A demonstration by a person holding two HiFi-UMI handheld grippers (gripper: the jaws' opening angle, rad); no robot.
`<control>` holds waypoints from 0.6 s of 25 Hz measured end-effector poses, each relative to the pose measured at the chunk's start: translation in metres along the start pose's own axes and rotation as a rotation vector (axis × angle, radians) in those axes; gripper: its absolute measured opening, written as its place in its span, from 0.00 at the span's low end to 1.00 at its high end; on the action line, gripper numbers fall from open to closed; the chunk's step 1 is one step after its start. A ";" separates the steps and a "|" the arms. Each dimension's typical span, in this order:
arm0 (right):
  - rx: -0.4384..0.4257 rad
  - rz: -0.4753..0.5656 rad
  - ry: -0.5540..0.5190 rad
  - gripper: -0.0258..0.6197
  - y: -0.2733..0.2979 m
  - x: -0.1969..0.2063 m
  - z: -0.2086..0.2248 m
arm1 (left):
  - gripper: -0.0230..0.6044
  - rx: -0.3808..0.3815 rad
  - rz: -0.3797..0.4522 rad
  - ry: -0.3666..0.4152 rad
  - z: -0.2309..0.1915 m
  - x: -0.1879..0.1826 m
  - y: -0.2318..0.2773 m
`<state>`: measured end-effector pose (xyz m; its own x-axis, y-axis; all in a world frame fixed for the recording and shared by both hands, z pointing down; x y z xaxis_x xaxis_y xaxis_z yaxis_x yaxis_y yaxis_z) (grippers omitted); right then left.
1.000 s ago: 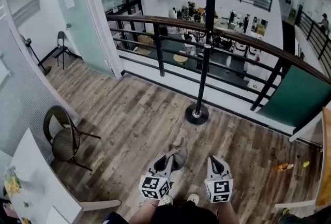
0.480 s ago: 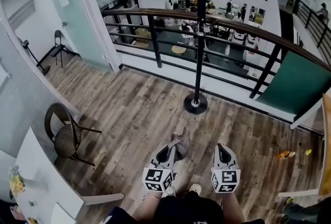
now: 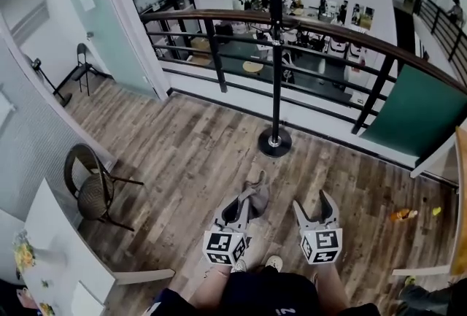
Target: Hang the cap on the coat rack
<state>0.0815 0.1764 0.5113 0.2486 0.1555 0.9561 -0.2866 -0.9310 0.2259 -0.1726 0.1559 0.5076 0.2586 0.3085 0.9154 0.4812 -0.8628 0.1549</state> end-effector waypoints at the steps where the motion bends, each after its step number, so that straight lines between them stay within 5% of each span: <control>1: -0.005 0.002 -0.006 0.54 0.000 0.001 0.002 | 0.11 -0.004 0.000 -0.001 0.002 0.002 0.002; 15: -0.040 -0.049 -0.001 0.58 0.019 0.024 0.023 | 0.11 -0.007 -0.014 -0.002 0.003 0.014 0.037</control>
<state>0.1033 0.1546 0.5345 0.2642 0.2005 0.9434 -0.3104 -0.9084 0.2800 -0.1482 0.1293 0.5251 0.2532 0.3214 0.9125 0.4793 -0.8610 0.1703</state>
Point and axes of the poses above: the fingertips, and each gripper's own axes: y forward along the fingers, z to its right, x out of its underside, the point moved 10 cm from there along -y, backward along the fingers, and after that the axes turned 13 degrees about -y, right-handed, at the moved point
